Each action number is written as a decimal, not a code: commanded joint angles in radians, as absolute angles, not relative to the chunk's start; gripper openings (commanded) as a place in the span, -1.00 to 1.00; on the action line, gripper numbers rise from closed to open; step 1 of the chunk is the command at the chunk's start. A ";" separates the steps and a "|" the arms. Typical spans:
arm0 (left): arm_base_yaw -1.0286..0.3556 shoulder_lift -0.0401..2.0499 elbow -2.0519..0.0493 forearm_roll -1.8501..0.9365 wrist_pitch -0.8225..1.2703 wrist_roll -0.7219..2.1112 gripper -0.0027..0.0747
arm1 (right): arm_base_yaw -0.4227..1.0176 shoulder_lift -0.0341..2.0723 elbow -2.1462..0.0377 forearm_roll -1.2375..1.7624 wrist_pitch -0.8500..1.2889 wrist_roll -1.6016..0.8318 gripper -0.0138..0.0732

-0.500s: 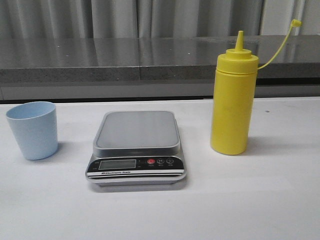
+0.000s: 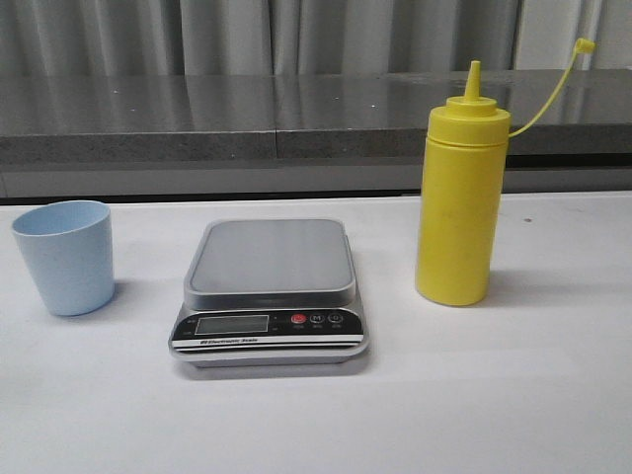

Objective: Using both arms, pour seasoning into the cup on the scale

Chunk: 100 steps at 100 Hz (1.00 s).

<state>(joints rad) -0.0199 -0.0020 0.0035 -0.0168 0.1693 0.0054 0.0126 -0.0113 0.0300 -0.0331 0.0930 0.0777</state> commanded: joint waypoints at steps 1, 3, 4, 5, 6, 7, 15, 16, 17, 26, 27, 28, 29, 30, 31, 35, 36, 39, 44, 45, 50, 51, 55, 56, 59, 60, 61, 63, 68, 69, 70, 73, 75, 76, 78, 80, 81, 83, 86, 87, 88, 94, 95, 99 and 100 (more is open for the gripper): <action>-0.018 -0.040 0.050 -0.026 0.088 0.000 -0.90 | 0.008 -0.024 0.027 -0.040 0.013 0.069 -0.84; -0.018 -0.040 0.050 -0.023 0.088 0.000 -0.90 | 0.008 -0.024 0.027 -0.040 0.013 0.069 -0.84; -0.018 -0.040 0.050 -0.016 0.088 0.000 -0.90 | 0.008 -0.024 0.027 -0.040 0.013 0.069 -0.84; -0.018 -0.040 0.050 -0.012 0.086 0.000 -0.90 | 0.008 -0.024 0.027 -0.040 0.013 0.069 -0.84; -0.018 -0.040 0.050 0.000 0.086 0.000 -0.90 | 0.008 -0.024 0.027 -0.040 0.013 0.069 -0.84; -0.018 -0.040 0.050 0.000 0.086 0.000 -0.90 | 0.008 -0.024 0.027 -0.040 0.013 0.069 -0.84; -0.018 -0.040 0.050 0.009 0.076 0.000 -0.90 | 0.008 -0.024 0.027 -0.040 0.013 0.069 -0.84; -0.018 -0.040 0.050 0.009 0.077 0.000 -0.90 | 0.008 -0.024 0.027 -0.040 0.013 0.069 -0.84; -0.018 -0.040 0.050 0.009 0.071 0.000 -0.90 | 0.008 -0.024 0.027 -0.040 0.013 0.069 -0.84; -0.018 -0.040 0.048 0.009 0.000 0.000 -0.90 | 0.008 -0.024 0.027 -0.040 0.013 0.069 -0.84; -0.018 -0.040 0.048 0.009 0.000 0.000 -0.90 | 0.008 -0.024 0.027 -0.040 0.013 0.069 -0.84; -0.018 -0.040 0.046 0.009 -0.007 0.000 -0.90 | 0.008 -0.024 0.027 -0.040 0.013 0.069 -0.84; -0.018 -0.040 0.046 0.009 -0.009 0.000 -0.90 | 0.008 -0.024 0.027 -0.040 0.013 0.069 -0.84; -0.018 -0.040 0.044 0.009 -0.009 0.000 -0.90 | 0.008 -0.024 0.027 -0.040 0.013 0.069 -0.84; -0.018 -0.040 0.044 0.009 -0.011 0.000 -0.90 | 0.008 -0.024 0.027 -0.040 0.013 0.069 -0.84; -0.018 -0.040 0.037 0.009 -0.010 0.000 -0.90 | 0.008 -0.024 0.027 -0.040 0.013 0.069 -0.84; -0.018 -0.038 0.037 0.009 -0.010 0.000 -0.90 | 0.008 -0.024 0.027 -0.040 0.013 0.069 -0.84; -0.018 -0.036 0.035 0.009 -0.010 0.000 -0.90 | 0.008 -0.024 0.027 -0.040 0.013 0.069 -0.84; -0.018 -0.035 0.028 0.007 0.000 0.000 -0.90 | 0.008 -0.024 0.027 -0.040 0.013 0.069 -0.84; -0.018 -0.032 0.026 0.007 0.000 0.000 -0.90 | 0.008 -0.024 0.027 -0.040 0.013 0.069 -0.84; -0.018 -0.025 0.012 -0.007 0.000 0.000 -0.90 | 0.008 -0.024 0.027 -0.040 0.013 0.069 -0.84; -0.018 -0.024 0.010 -0.012 0.000 0.000 -0.90 | 0.008 -0.024 0.027 -0.040 0.013 0.069 -0.84; -0.018 -0.014 -0.005 -0.033 0.005 0.000 -0.90 | 0.008 -0.024 0.027 -0.040 0.013 0.069 -0.84; -0.018 -0.014 -0.008 -0.036 0.005 0.000 -0.90 | 0.008 -0.024 0.027 -0.040 0.013 0.069 -0.84; -0.018 -0.004 -0.021 -0.047 0.010 0.000 -0.90 | 0.008 -0.024 0.027 -0.040 0.013 0.069 -0.84; -0.018 -0.002 -0.028 -0.055 0.010 0.000 -0.90 | 0.008 -0.024 0.027 -0.040 0.013 0.069 -0.84; -0.018 0.000 -0.035 -0.064 0.012 0.000 -0.90 | 0.008 -0.024 0.027 -0.040 0.013 0.069 -0.84; -0.018 0.005 -0.042 -0.073 0.014 0.000 -0.90 | 0.008 -0.024 0.027 -0.040 0.013 0.069 -0.84; -0.018 0.022 -0.071 -0.097 0.014 0.000 -0.90 | 0.008 -0.024 0.027 -0.040 0.013 0.069 -0.84; -0.018 0.024 -0.071 -0.097 0.014 0.000 -0.90 | 0.008 -0.024 0.027 -0.040 0.013 0.069 -0.84; -0.018 0.029 -0.081 -0.111 0.014 0.000 -0.90 | 0.008 -0.024 0.027 -0.040 0.013 0.069 -0.84; -0.018 0.040 -0.098 -0.133 0.023 0.000 -0.90 | 0.008 -0.024 0.027 -0.040 0.013 0.069 -0.84; -0.018 0.045 -0.107 -0.144 0.037 0.000 -0.90 | 0.008 -0.024 0.027 -0.040 0.013 0.069 -0.84; -0.018 0.054 -0.118 -0.153 0.049 0.000 -0.90 | 0.008 -0.024 0.027 -0.040 0.013 0.069 -0.84; -0.018 0.060 -0.128 -0.160 0.062 0.000 -0.90 | 0.008 -0.024 0.027 -0.040 0.013 0.069 -0.84; -0.018 0.071 -0.148 -0.165 0.082 0.000 -0.90 | 0.008 -0.024 0.027 -0.040 0.013 0.069 -0.84; -0.018 0.075 -0.154 -0.165 0.089 0.000 -0.90 | 0.008 -0.024 0.027 -0.040 0.013 0.069 -0.84; -0.018 0.090 -0.169 -0.165 0.119 0.000 -0.90 | 0.008 -0.024 0.027 -0.040 0.013 0.069 -0.84; -0.018 0.107 -0.196 -0.165 0.150 0.000 -0.90 | 0.008 -0.024 0.027 -0.040 0.013 0.069 -0.84; -0.018 0.112 -0.201 -0.165 0.158 0.000 -0.90 | 0.008 -0.024 0.027 -0.040 0.013 0.069 -0.84; -0.018 0.121 -0.207 -0.165 0.174 0.000 -0.90 | 0.008 -0.024 0.027 -0.040 0.013 0.069 -0.84; -0.018 0.157 -0.248 -0.165 0.218 0.000 -0.90 | 0.008 -0.024 0.027 -0.040 0.013 0.069 -0.84; -0.018 0.166 -0.252 -0.165 0.223 0.000 -0.90 | 0.008 -0.024 0.027 -0.040 0.013 0.069 -0.84; -0.018 0.189 -0.271 -0.165 0.233 0.000 -0.90 | 0.008 -0.024 0.027 -0.040 0.013 0.069 -0.84; -0.018 0.198 -0.282 -0.165 0.239 0.000 -0.90 | 0.008 -0.024 0.027 -0.040 0.013 0.069 -0.84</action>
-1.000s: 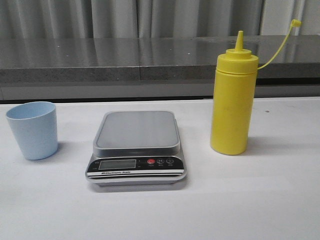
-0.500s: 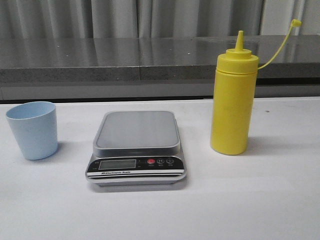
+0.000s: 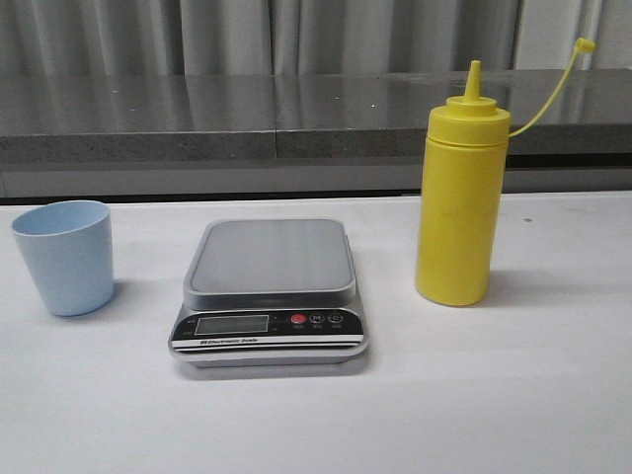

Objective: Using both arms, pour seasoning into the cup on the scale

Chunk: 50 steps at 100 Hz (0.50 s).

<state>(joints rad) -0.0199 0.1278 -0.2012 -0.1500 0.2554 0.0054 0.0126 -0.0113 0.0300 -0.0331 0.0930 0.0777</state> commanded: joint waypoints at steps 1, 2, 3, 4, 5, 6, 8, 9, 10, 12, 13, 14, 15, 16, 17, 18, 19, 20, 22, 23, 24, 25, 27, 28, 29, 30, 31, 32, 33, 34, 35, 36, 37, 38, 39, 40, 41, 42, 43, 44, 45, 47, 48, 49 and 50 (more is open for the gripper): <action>-0.018 0.202 -0.286 -0.165 0.242 0.000 -0.90 | 0.008 -0.024 0.027 -0.040 0.013 0.069 -0.84; -0.018 0.211 -0.290 -0.165 0.246 0.000 -0.90 | 0.008 -0.024 0.027 -0.040 0.013 0.069 -0.84; -0.018 0.211 -0.294 -0.162 0.249 0.000 -0.90 | 0.008 -0.024 0.027 -0.040 0.013 0.069 -0.84; -0.018 0.219 -0.301 -0.162 0.252 0.000 -0.90 | 0.008 -0.024 0.027 -0.040 0.013 0.069 -0.84; -0.018 0.227 -0.309 -0.156 0.258 0.000 -0.90 | 0.008 -0.024 0.027 -0.040 0.013 0.069 -0.84; -0.018 0.231 -0.313 -0.154 0.264 0.000 -0.90 | 0.008 -0.024 0.027 -0.040 0.013 0.069 -0.84; -0.018 0.243 -0.325 -0.145 0.272 0.000 -0.90 | 0.008 -0.024 0.027 -0.040 0.013 0.069 -0.84; -0.018 0.252 -0.329 -0.143 0.278 0.000 -0.90 | 0.008 -0.024 0.027 -0.040 0.013 0.069 -0.84; -0.018 0.256 -0.336 -0.138 0.282 0.000 -0.90 | 0.008 -0.024 0.027 -0.040 0.013 0.069 -0.84; -0.018 0.264 -0.344 -0.133 0.288 0.000 -0.90 | 0.008 -0.024 0.027 -0.040 0.013 0.069 -0.84; -0.018 0.272 -0.351 -0.127 0.299 0.000 -0.90 | 0.008 -0.024 0.027 -0.040 0.013 0.069 -0.84; -0.018 0.280 -0.358 -0.124 0.302 0.000 -0.90 | 0.008 -0.024 0.027 -0.040 0.013 0.069 -0.84; -0.018 0.284 -0.358 -0.121 0.307 0.000 -0.90 | 0.008 -0.024 0.027 -0.040 0.013 0.069 -0.84; -0.018 0.293 -0.366 -0.113 0.315 0.000 -0.90 | 0.008 -0.024 0.027 -0.040 0.013 0.069 -0.84; -0.018 0.297 -0.374 -0.106 0.320 0.000 -0.90 | 0.008 -0.024 0.027 -0.040 0.013 0.069 -0.84; -0.018 0.305 -0.378 -0.103 0.329 0.000 -0.90 | 0.008 -0.024 0.027 -0.040 0.013 0.069 -0.84; -0.018 0.305 -0.382 -0.099 0.329 0.000 -0.90 | 0.008 -0.024 0.027 -0.040 0.013 0.069 -0.84; -0.018 0.314 -0.386 -0.096 0.339 0.000 -0.90 | 0.008 -0.024 0.027 -0.040 0.013 0.069 -0.84; -0.018 0.327 -0.397 -0.088 0.353 0.000 -0.90 | 0.008 -0.024 0.027 -0.040 0.013 0.069 -0.84; -0.018 0.336 -0.404 -0.083 0.363 0.000 -0.90 | 0.008 -0.024 0.027 -0.040 0.013 0.069 -0.84; -0.018 0.336 -0.408 -0.080 0.367 0.000 -0.90 | 0.008 -0.024 0.027 -0.040 0.013 0.069 -0.84; -0.018 0.344 -0.416 -0.077 0.371 0.000 -0.90 | 0.008 -0.024 0.027 -0.040 0.013 0.069 -0.84; -0.018 0.358 -0.426 -0.067 0.392 0.000 -0.90 | 0.008 -0.024 0.027 -0.040 0.013 0.069 -0.84; -0.018 0.362 -0.430 -0.065 0.392 0.000 -0.90 | 0.008 -0.024 0.027 -0.040 0.013 0.069 -0.84; -0.018 0.366 -0.434 -0.064 0.402 0.000 -0.90 | 0.008 -0.024 0.027 -0.040 0.013 0.069 -0.84; -0.018 0.375 -0.441 -0.064 0.407 0.000 -0.90 | 0.008 -0.024 0.027 -0.040 0.013 0.069 -0.84; -0.018 0.380 -0.445 -0.064 0.416 0.000 -0.90 | 0.008 -0.024 0.027 -0.040 0.013 0.069 -0.84; -0.018 0.389 -0.452 -0.064 0.420 0.000 -0.90 | 0.008 -0.024 0.027 -0.040 0.013 0.069 -0.84; -0.018 0.394 -0.455 -0.064 0.425 0.000 -0.90 | 0.008 -0.024 0.027 -0.040 0.013 0.069 -0.84; -0.018 0.403 -0.459 -0.064 0.433 0.000 -0.90 | 0.008 -0.024 0.027 -0.040 0.013 0.069 -0.84; -0.018 0.408 -0.466 -0.064 0.436 0.000 -0.90 | 0.008 -0.024 0.027 -0.040 0.013 0.069 -0.84; -0.018 0.413 -0.469 -0.064 0.443 0.000 -0.90 | 0.008 -0.024 0.027 -0.040 0.013 0.069 -0.84; -0.018 0.423 -0.475 -0.064 0.446 0.000 -0.90 | 0.008 -0.024 0.027 -0.040 0.013 0.069 -0.84; -0.018 0.434 -0.481 -0.064 0.451 0.000 -0.90 | 0.008 -0.024 0.027 -0.040 0.013 0.069 -0.84; -0.018 0.439 -0.484 -0.064 0.453 0.000 -0.90 | 0.008 -0.024 0.027 -0.040 0.013 0.069 -0.84; -0.018 0.449 -0.490 -0.064 0.457 0.000 -0.89 | 0.008 -0.024 0.027 -0.040 0.013 0.069 -0.84; -0.018 0.454 -0.490 -0.064 0.458 0.000 -0.89 | 0.008 -0.024 0.027 -0.040 0.013 0.069 -0.84; -0.018 0.459 -0.495 -0.064 0.460 0.000 -0.88 | 0.008 -0.024 0.027 -0.040 0.013 0.069 -0.84; -0.018 0.464 -0.498 -0.064 0.462 0.000 -0.87 | 0.008 -0.024 0.027 -0.040 0.013 0.069 -0.84; -0.018 0.474 -0.502 -0.064 0.462 0.000 -0.86 | 0.008 -0.024 0.027 -0.040 0.013 0.069 -0.84; -0.018 0.479 -0.504 -0.064 0.464 0.000 -0.85 | 0.008 -0.024 0.027 -0.040 0.013 0.069 -0.84; -0.018 0.495 -0.511 -0.064 0.464 0.000 -0.82 | 0.008 -0.024 0.027 -0.040 0.013 0.069 -0.84; -0.018 0.505 -0.513 -0.064 0.464 0.000 -0.79 | 0.008 -0.024 0.027 -0.040 0.013 0.069 -0.84; -0.018 0.515 -0.520 -0.064 0.464 0.000 -0.76 | 0.008 -0.024 0.027 -0.040 0.013 0.069 -0.84; -0.018 0.515 -0.520 -0.064 0.464 0.000 -0.74 | 0.008 -0.024 0.027 -0.040 0.013 0.069 -0.84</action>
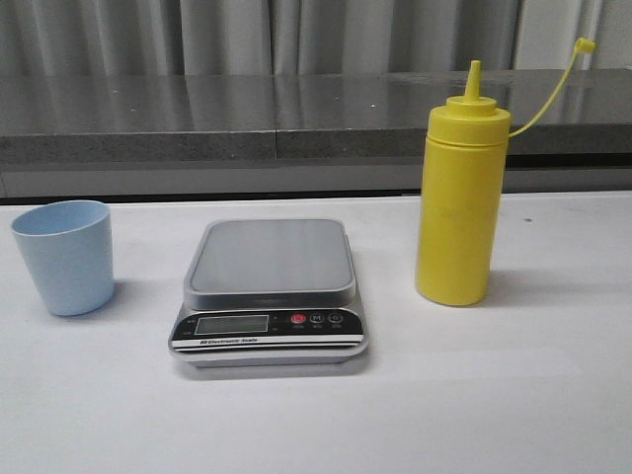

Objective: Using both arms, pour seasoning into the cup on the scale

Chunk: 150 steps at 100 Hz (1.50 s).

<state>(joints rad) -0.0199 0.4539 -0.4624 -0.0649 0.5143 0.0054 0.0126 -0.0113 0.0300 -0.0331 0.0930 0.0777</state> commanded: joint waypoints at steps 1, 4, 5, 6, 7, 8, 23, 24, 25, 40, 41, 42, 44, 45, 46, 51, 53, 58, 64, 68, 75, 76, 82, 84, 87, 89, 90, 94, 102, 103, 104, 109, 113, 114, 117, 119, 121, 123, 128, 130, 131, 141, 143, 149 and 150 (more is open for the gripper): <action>-0.018 0.525 -0.524 -0.064 0.464 0.000 -0.72 | 0.008 -0.024 0.027 -0.040 0.013 0.069 -0.84; -0.018 0.544 -0.533 -0.064 0.464 0.000 -0.63 | 0.008 -0.024 0.027 -0.040 0.013 0.069 -0.84; -0.018 0.554 -0.535 -0.064 0.464 0.000 -0.58 | 0.008 -0.024 0.027 -0.040 0.013 0.069 -0.84; -0.018 0.559 -0.540 -0.064 0.464 0.000 -0.56 | 0.008 -0.024 0.027 -0.040 0.013 0.069 -0.84; -0.018 0.563 -0.542 -0.064 0.464 0.000 -0.50 | 0.008 -0.024 0.027 -0.040 0.013 0.069 -0.84; -0.018 0.577 -0.546 -0.064 0.464 0.000 -0.44 | 0.008 -0.024 0.027 -0.040 0.013 0.069 -0.84; -0.018 0.676 -0.592 -0.064 0.459 0.000 0.12 | 0.008 -0.024 0.027 -0.040 0.013 0.069 -0.84; -0.018 0.680 -0.594 -0.064 0.459 0.000 0.14 | 0.008 -0.024 0.027 -0.040 0.013 0.069 -0.84; -0.018 0.685 -0.596 -0.064 0.459 0.000 0.15 | 0.008 -0.024 0.027 -0.040 0.013 0.069 -0.84; -0.018 0.792 -0.661 -0.064 0.458 0.000 0.21 | 0.008 -0.024 0.027 -0.040 0.013 0.069 -0.84; -0.018 0.801 -0.672 -0.064 0.458 0.000 0.21 | 0.008 -0.024 0.027 -0.040 0.013 0.069 -0.84; -0.018 0.806 -0.677 -0.064 0.458 0.000 0.21 | 0.008 -0.024 0.027 -0.040 0.013 0.069 -0.84; -0.018 0.815 -0.685 -0.064 0.458 0.000 0.21 | 0.008 -0.024 0.027 -0.040 0.013 0.069 -0.84; -0.018 0.823 -0.693 -0.064 0.460 0.000 0.21 | 0.008 -0.024 0.027 -0.040 0.013 0.069 -0.84; -0.018 0.828 -0.697 -0.064 0.460 0.000 0.21 | 0.008 -0.024 0.027 -0.040 0.013 0.069 -0.84; -0.023 0.869 -0.732 -0.064 0.466 0.000 0.21 | 0.008 -0.024 0.027 -0.040 0.013 0.069 -0.84; -0.029 0.879 -0.742 -0.064 0.471 0.000 0.21 | 0.008 -0.024 0.027 -0.040 0.013 0.069 -0.84; -0.047 0.921 -0.779 -0.064 0.486 0.000 0.21 | 0.008 -0.024 0.027 -0.040 0.013 0.069 -0.84; -0.075 0.968 -0.818 -0.064 0.504 0.000 0.21 | 0.008 -0.024 0.027 -0.040 0.013 0.069 -0.84; -0.104 1.004 -0.844 -0.058 0.514 0.000 0.21 | 0.008 -0.024 0.027 -0.040 0.013 0.069 -0.84; -0.135 1.064 -0.876 -0.038 0.512 0.000 0.21 | 0.008 -0.024 0.027 -0.040 0.013 0.069 -0.84; -0.140 1.076 -0.887 -0.033 0.512 0.000 0.21 | 0.008 -0.024 0.027 -0.040 0.013 0.069 -0.84; -0.155 1.124 -0.911 -0.026 0.512 0.000 0.21 | 0.008 -0.024 0.027 -0.040 0.013 0.069 -0.84; -0.157 1.135 -0.922 -0.026 0.512 0.000 0.21 | 0.008 -0.024 0.027 -0.040 0.013 0.069 -0.84; -0.159 1.163 -0.938 -0.026 0.514 0.000 0.21 | 0.008 -0.024 0.027 -0.040 0.013 0.069 -0.84; -0.159 1.179 -0.943 -0.027 0.517 0.000 0.21 | 0.008 -0.024 0.027 -0.040 0.013 0.069 -0.84; -0.159 1.185 -0.950 -0.027 0.517 0.000 0.21 | 0.008 -0.024 0.027 -0.040 0.013 0.069 -0.84; -0.159 1.217 -0.969 -0.027 0.531 0.000 0.21 | 0.008 -0.024 0.027 -0.040 0.013 0.069 -0.84; -0.159 1.276 -1.008 -0.027 0.574 0.000 0.21 | 0.008 -0.024 0.027 -0.040 0.013 0.069 -0.84; -0.159 1.286 -1.011 -0.027 0.581 0.000 0.21 | 0.008 -0.024 0.027 -0.040 0.013 0.069 -0.84; -0.159 1.292 -1.018 -0.027 0.584 0.000 0.21 | 0.008 -0.024 0.027 -0.040 0.013 0.069 -0.84; -0.159 1.327 -1.039 -0.027 0.602 0.000 0.21 | 0.008 -0.024 0.027 -0.040 0.013 0.069 -0.84; -0.159 1.356 -1.057 -0.027 0.617 0.000 0.21 | 0.008 -0.024 0.027 -0.040 0.013 0.069 -0.84; -0.159 1.361 -1.061 -0.027 0.622 0.000 0.21 | 0.008 -0.024 0.027 -0.040 0.013 0.069 -0.84; -0.159 1.383 -1.073 -0.027 0.628 0.000 0.21 | 0.008 -0.024 0.027 -0.040 0.013 0.069 -0.84; -0.159 1.392 -1.081 -0.030 0.633 0.000 0.21 | 0.008 -0.024 0.027 -0.040 0.013 0.069 -0.84; -0.159 1.409 -1.092 -0.035 0.635 0.000 0.21 | 0.008 -0.024 0.027 -0.040 0.013 0.069 -0.84; -0.159 1.417 -1.097 -0.040 0.638 0.000 0.21 | 0.008 -0.024 0.027 -0.040 0.013 0.069 -0.84; -0.159 1.447 -1.115 -0.057 0.648 0.000 0.21 | 0.008 -0.024 0.027 -0.040 0.013 0.069 -0.84; -0.159 1.458 -1.122 -0.062 0.649 0.000 0.21 | 0.008 -0.024 0.027 -0.040 0.013 0.069 -0.84; -0.159 1.466 -1.124 -0.064 0.649 0.000 0.21 | 0.008 -0.024 0.027 -0.040 0.013 0.069 -0.84; -0.159 1.516 -1.160 -0.071 0.687 0.000 0.21 | 0.008 -0.024 0.027 -0.040 0.013 0.069 -0.84; -0.159 1.526 -1.166 -0.071 0.694 0.000 0.21 | 0.008 -0.024 0.027 -0.040 0.013 0.069 -0.84; -0.159 1.550 -1.178 -0.072 0.693 0.000 0.21 | 0.008 -0.024 0.027 -0.040 0.013 0.069 -0.84; -0.159 1.556 -1.181 -0.072 0.694 0.000 0.21 | 0.008 -0.024 0.027 -0.040 0.013 0.069 -0.84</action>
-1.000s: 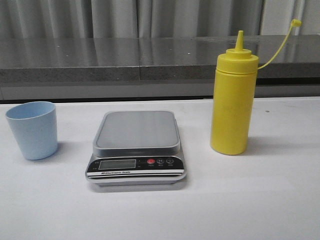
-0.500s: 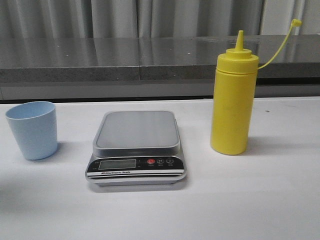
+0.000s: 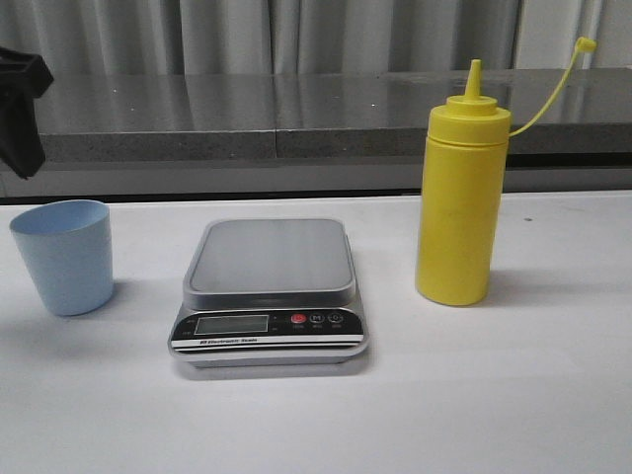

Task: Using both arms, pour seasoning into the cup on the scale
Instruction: 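Lower the left gripper onto the light-blue cup and close it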

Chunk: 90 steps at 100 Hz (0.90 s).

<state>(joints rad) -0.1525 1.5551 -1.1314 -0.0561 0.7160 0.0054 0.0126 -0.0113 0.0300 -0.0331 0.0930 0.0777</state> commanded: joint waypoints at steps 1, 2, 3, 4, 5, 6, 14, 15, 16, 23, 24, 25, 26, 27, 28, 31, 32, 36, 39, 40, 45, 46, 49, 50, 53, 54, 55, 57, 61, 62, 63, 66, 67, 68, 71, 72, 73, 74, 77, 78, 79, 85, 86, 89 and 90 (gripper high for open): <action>-0.159 1.558 -1.181 -0.072 0.691 0.000 0.21 | 0.008 -0.024 0.027 -0.040 0.013 0.069 -0.84; -0.159 1.561 -1.183 -0.072 0.689 0.000 0.21 | 0.008 -0.024 0.027 -0.040 0.013 0.069 -0.84; -0.159 1.567 -1.183 -0.072 0.688 0.000 0.21 | 0.008 -0.024 0.027 -0.040 0.013 0.069 -0.84; -0.159 1.570 -1.185 -0.072 0.686 0.000 0.21 | 0.008 -0.024 0.027 -0.040 0.013 0.069 -0.84; -0.159 1.575 -1.187 -0.072 0.685 0.000 0.21 | 0.008 -0.024 0.027 -0.040 0.013 0.069 -0.84; -0.159 1.577 -1.187 -0.072 0.685 0.000 0.21 | 0.008 -0.024 0.027 -0.040 0.013 0.069 -0.84; -0.159 1.610 -1.198 -0.072 0.680 0.000 0.21 | 0.008 -0.024 0.027 -0.040 0.013 0.069 -0.84; -0.159 1.613 -1.199 -0.072 0.680 0.000 0.21 | 0.008 -0.024 0.027 -0.040 0.013 0.069 -0.84; -0.159 1.615 -1.199 -0.072 0.680 0.000 0.21 | 0.008 -0.024 0.027 -0.040 0.013 0.069 -0.84; -0.159 1.641 -1.199 -0.072 0.670 0.000 0.21 | 0.008 -0.024 0.027 -0.040 0.013 0.069 -0.84; -0.159 1.646 -1.199 -0.072 0.670 0.000 0.21 | 0.008 -0.024 0.027 -0.040 0.013 0.069 -0.84; -0.159 1.648 -1.200 -0.072 0.668 0.000 0.21 | 0.008 -0.024 0.027 -0.040 0.013 0.069 -0.84; -0.157 1.653 -1.200 -0.072 0.665 0.000 0.21 | 0.008 -0.024 0.027 -0.040 0.013 0.069 -0.84; -0.157 1.655 -1.200 -0.072 0.662 0.000 0.21 | 0.008 -0.024 0.027 -0.040 0.013 0.069 -0.84; -0.157 1.660 -1.200 -0.072 0.662 0.000 0.21 | 0.008 -0.024 0.027 -0.040 0.013 0.069 -0.84; -0.157 1.669 -1.200 -0.072 0.655 0.000 0.21 | 0.008 -0.024 0.027 -0.040 0.013 0.069 -0.84; -0.157 1.672 -1.200 -0.072 0.652 0.000 0.21 | 0.008 -0.024 0.027 -0.040 0.013 0.069 -0.84; -0.157 1.685 -1.200 -0.072 0.645 0.000 0.21 | 0.008 -0.024 0.027 -0.040 0.013 0.069 -0.84; -0.157 1.694 -1.200 -0.072 0.640 0.000 0.21 | 0.008 -0.024 0.027 -0.040 0.013 0.069 -0.84; -0.157 1.696 -1.200 -0.072 0.640 0.000 0.21 | 0.008 -0.024 0.027 -0.040 0.013 0.069 -0.84; -0.157 1.709 -1.200 -0.072 0.638 0.000 0.21 | 0.008 -0.024 0.027 -0.040 0.013 0.069 -0.84; -0.157 1.710 -1.200 -0.072 0.638 0.000 0.21 | 0.008 -0.024 0.027 -0.040 0.013 0.069 -0.84; -0.157 1.715 -1.200 -0.072 0.636 0.000 0.21 | 0.008 -0.024 0.027 -0.040 0.013 0.069 -0.84; -0.157 1.716 -1.200 -0.072 0.633 0.000 0.21 | 0.008 -0.024 0.027 -0.040 0.013 0.069 -0.84; -0.157 1.718 -1.200 -0.072 0.628 0.000 0.21 | 0.008 -0.024 0.027 -0.040 0.013 0.069 -0.84; -0.157 1.720 -1.200 -0.072 0.625 0.000 0.21 | 0.008 -0.024 0.027 -0.040 0.013 0.069 -0.84; -0.157 1.720 -1.200 -0.072 0.620 0.000 0.21 | 0.008 -0.024 0.027 -0.040 0.013 0.069 -0.84; -0.157 1.722 -1.200 -0.072 0.618 0.000 0.21 | 0.008 -0.024 0.027 -0.040 0.013 0.069 -0.84; -0.157 1.722 -1.200 -0.072 0.612 0.000 0.21 | 0.008 -0.024 0.027 -0.040 0.013 0.069 -0.84; -0.157 1.722 -1.200 -0.072 0.612 0.000 0.21 | 0.008 -0.024 0.027 -0.040 0.013 0.069 -0.84; -0.157 1.722 -1.200 -0.072 0.612 0.000 0.21 | 0.008 -0.024 0.027 -0.040 0.013 0.069 -0.84; -0.157 1.722 -1.200 -0.072 0.612 0.000 0.21 | 0.008 -0.024 0.027 -0.040 0.013 0.069 -0.84; -0.157 1.722 -1.200 -0.072 0.615 0.000 0.20 | 0.008 -0.024 0.027 -0.040 0.013 0.069 -0.84; -0.157 1.722 -1.200 -0.072 0.615 0.000 0.20 | 0.008 -0.024 0.027 -0.040 0.013 0.069 -0.84; -0.157 1.722 -1.200 -0.072 0.617 0.000 0.19 | 0.008 -0.024 0.027 -0.040 0.013 0.069 -0.84; -0.157 1.722 -1.200 -0.072 0.619 0.000 0.19 | 0.008 -0.024 0.027 -0.040 0.013 0.069 -0.84; -0.157 1.722 -1.200 -0.072 0.620 0.000 0.18 | 0.008 -0.024 0.027 -0.040 0.013 0.069 -0.84; -0.157 1.722 -1.200 -0.072 0.622 0.000 0.17 | 0.008 -0.024 0.027 -0.040 0.013 0.069 -0.84; -0.157 1.722 -1.200 -0.072 0.622 0.000 0.11 | 0.008 -0.024 0.027 -0.040 0.013 0.069 -0.84; -0.157 1.722 -1.200 -0.072 0.622 0.000 0.10 | 0.008 -0.024 0.027 -0.040 0.013 0.069 -0.84; -0.157 1.722 -1.200 -0.074 0.622 0.000 0.09 | 0.008 -0.024 0.027 -0.040 0.013 0.069 -0.84; -0.157 1.722 -1.200 -0.074 0.620 0.000 -0.05 | 0.008 -0.024 0.027 -0.040 0.013 0.069 -0.84; -0.157 1.722 -1.200 -0.074 0.618 0.000 -0.08 | 0.008 -0.024 0.027 -0.040 0.013 0.069 -0.84; -0.157 1.722 -1.200 -0.076 0.618 0.000 -0.16 | 0.008 -0.024 0.027 -0.040 0.013 0.069 -0.84; -0.157 1.722 -1.200 -0.076 0.618 0.000 -0.18 | 0.008 -0.024 0.027 -0.040 0.013 0.069 -0.84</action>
<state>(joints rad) -0.1525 1.7642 -1.1696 -0.0622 0.6546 0.0054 0.0126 -0.0113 0.0300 -0.0331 0.0930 0.0777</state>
